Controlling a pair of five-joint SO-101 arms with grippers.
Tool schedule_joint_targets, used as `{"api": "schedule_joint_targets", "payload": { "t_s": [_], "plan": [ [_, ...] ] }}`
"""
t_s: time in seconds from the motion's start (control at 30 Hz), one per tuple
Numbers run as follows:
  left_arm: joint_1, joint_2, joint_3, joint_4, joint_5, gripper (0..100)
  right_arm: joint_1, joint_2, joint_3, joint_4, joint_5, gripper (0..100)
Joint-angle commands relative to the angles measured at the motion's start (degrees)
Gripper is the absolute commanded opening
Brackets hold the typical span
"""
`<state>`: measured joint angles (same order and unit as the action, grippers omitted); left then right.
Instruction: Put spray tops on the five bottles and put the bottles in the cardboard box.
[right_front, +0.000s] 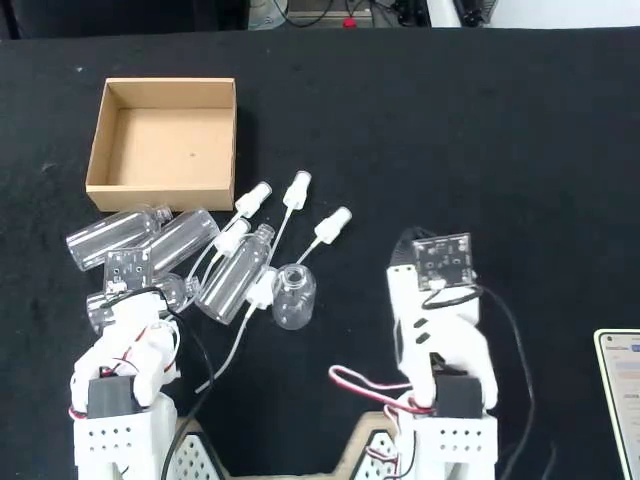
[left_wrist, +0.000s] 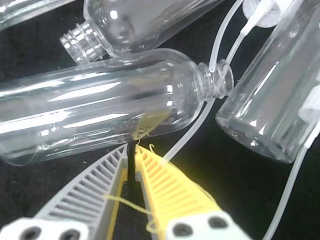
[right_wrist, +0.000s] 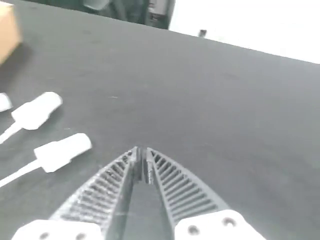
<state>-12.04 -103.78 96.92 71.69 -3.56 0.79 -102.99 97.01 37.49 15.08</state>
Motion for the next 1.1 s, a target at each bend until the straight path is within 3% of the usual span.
{"api": "schedule_joint_targets", "payload": {
  "t_s": [0.0,0.13,0.4,0.5,0.67,0.83,0.9,1.0,1.07],
  "plan": [
    [0.84,-0.53,0.48,1.14,-0.26,3,-7.82,-5.41,-0.57,2.9,0.26,5.2],
    [1.27,-0.53,0.48,0.88,-0.53,3,-13.71,-5.49,-0.57,9.67,0.18,13.0],
    [0.84,-0.62,-6.99,1.23,-1.05,3,-14.15,-5.32,-0.48,15.74,0.18,14.5],
    [0.84,-0.62,-11.65,0.97,-8.26,3,-14.15,-5.32,-0.48,15.91,0.18,14.5],
    [0.84,-0.62,-16.75,1.32,-26.46,3,-14.07,-5.05,-0.48,16.18,0.18,14.5],
    [0.84,-0.53,-20.44,1.41,-32.44,4,-14.07,-5.05,-0.48,16.18,0.18,14.5],
    [0.84,-0.44,-21.85,1.41,-32.44,10,-14.07,-5.05,-0.48,16.18,0.18,14.5],
    [0.84,-0.26,-23.43,1.41,-32.35,27,-14.07,-5.05,-0.48,16.18,0.18,14.5],
    [-0.13,-0.18,-24.66,0.79,-32.35,30,-14.07,-5.05,-0.48,16.18,0.18,14.5]
  ]
}}
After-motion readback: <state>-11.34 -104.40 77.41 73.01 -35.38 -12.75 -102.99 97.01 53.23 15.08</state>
